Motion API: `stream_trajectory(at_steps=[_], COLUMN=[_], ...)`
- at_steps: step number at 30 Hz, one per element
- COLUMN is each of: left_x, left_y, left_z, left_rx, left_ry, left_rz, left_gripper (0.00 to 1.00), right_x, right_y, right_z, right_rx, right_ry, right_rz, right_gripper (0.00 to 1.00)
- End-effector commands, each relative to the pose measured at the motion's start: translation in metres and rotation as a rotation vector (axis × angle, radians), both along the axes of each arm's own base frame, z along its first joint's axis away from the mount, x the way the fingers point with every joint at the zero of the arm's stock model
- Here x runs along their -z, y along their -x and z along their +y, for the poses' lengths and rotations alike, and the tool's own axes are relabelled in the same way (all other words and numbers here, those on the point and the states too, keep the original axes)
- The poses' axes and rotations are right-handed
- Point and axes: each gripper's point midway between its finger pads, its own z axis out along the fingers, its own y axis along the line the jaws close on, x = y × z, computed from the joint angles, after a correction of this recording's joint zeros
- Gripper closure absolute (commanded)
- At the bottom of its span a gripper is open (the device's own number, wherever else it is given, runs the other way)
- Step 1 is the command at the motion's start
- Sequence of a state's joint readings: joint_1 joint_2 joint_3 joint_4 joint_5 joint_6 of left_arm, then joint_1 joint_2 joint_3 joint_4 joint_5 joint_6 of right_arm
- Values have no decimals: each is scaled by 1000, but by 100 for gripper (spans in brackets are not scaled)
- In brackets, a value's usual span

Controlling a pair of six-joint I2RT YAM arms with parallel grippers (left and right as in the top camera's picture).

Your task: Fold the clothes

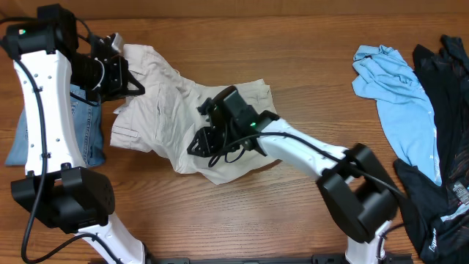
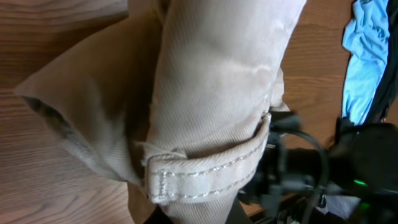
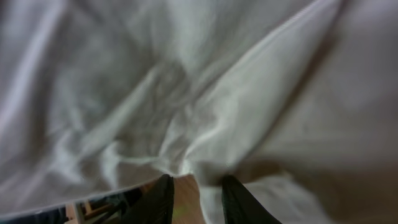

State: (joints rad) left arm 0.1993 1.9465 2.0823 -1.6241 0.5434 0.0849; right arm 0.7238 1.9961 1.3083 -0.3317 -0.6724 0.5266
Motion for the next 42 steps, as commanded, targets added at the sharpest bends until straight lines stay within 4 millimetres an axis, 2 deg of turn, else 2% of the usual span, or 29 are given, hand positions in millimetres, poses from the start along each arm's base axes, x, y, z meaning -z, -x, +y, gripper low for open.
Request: stream_trajectory(at_steps=[1, 4, 11, 15, 18, 19, 21, 25, 31, 34, 38, 41, 42], left_x=[-26, -28, -28, -23, -21, -20, -18, -14, -12, -12, -11, -8, -5], left_y=[0, 2, 7, 7, 6, 4, 2, -2, -3, -2, -1, -2, -2], left_z=[-23, -37, -66, -68, -64, -62, -58, -48, -45, -52, -67, -77, -81], left_rx=[18, 35, 108, 112, 108, 101, 85, 73, 66, 71, 94, 114, 109], left_ry=[65, 95, 99, 45, 19, 9, -12, -74, -99, -97, -94, -110, -128], left_rz=[-59, -49, -44, -38, -39, -43, -42, -49, -48, -43, -40, -41, -33], left_gripper=[96, 96, 95, 95, 95, 95, 96, 96, 96, 96, 95, 95, 95], right_x=[8, 8, -7, -12, -10, -7, 2, 14, -8, -20, -20, -12, -10], right_y=[13, 16, 23, 30, 29, 28, 23, 2, -37, -48, -41, -23, -13], right_z=[15, 23, 43, 54, 52, 49, 40, 10, -47, -86, -126, -138, -140], right_rx=[-30, -63, -115, -143, -135, -124, -90, 2, 123, 187, 242, 209, 154], right_ry=[-41, -87, -182, -209, -194, -179, -135, -50, -16, 32, 102, 152, 168], right_rz=[80, 86, 50, 18, 23, 31, 51, 106, 104, 107, 206, 263, 252], right_gripper=[71, 71, 70, 70, 70, 66, 64, 64, 62, 62, 62, 62, 59])
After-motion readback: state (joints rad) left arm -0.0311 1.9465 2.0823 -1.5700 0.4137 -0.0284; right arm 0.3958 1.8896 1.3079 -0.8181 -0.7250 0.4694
